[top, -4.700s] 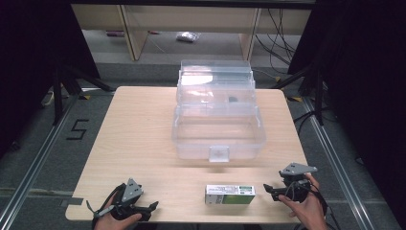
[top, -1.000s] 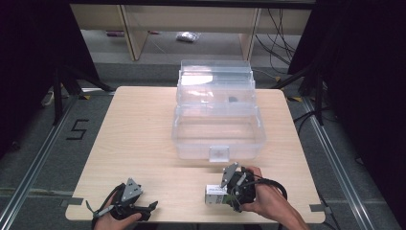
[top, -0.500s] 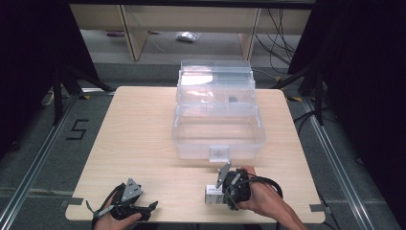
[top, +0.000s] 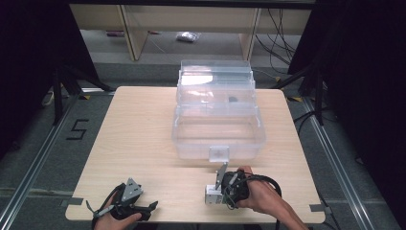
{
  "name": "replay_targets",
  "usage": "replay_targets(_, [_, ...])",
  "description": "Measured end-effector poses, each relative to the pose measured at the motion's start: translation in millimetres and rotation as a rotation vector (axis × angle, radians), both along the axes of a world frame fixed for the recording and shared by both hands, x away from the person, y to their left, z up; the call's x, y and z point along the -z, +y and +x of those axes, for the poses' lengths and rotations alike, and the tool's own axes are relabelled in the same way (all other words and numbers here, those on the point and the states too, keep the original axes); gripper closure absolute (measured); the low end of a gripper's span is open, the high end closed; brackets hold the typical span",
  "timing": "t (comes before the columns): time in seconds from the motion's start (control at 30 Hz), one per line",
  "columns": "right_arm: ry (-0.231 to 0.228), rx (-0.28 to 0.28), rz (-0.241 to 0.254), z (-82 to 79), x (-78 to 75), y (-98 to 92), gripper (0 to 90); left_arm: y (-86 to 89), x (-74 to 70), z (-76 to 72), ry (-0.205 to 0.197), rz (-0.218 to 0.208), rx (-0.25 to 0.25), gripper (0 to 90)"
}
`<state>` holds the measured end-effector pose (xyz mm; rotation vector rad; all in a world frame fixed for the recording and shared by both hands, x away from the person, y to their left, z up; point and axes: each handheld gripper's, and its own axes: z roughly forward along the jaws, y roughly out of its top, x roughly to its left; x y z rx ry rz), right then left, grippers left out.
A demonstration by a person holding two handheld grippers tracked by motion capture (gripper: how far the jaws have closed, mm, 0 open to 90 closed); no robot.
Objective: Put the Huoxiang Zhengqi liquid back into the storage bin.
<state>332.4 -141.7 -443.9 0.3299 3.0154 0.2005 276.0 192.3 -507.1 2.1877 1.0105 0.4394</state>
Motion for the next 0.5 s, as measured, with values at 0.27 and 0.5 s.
replay_targets(0.27, [0.03, -0.062, -0.037, 0.5, 0.5, 5.8, 60.9, 0.3, -0.1, 0.3, -0.001, 0.0, -0.002, 16.7])
replay_targets(0.5, [0.011, -0.096, -0.035, 2.8, -2.5, 5.1, 64.6, 0.4, 0.5, 0.5, -0.007, -0.007, -0.004, 16.7])
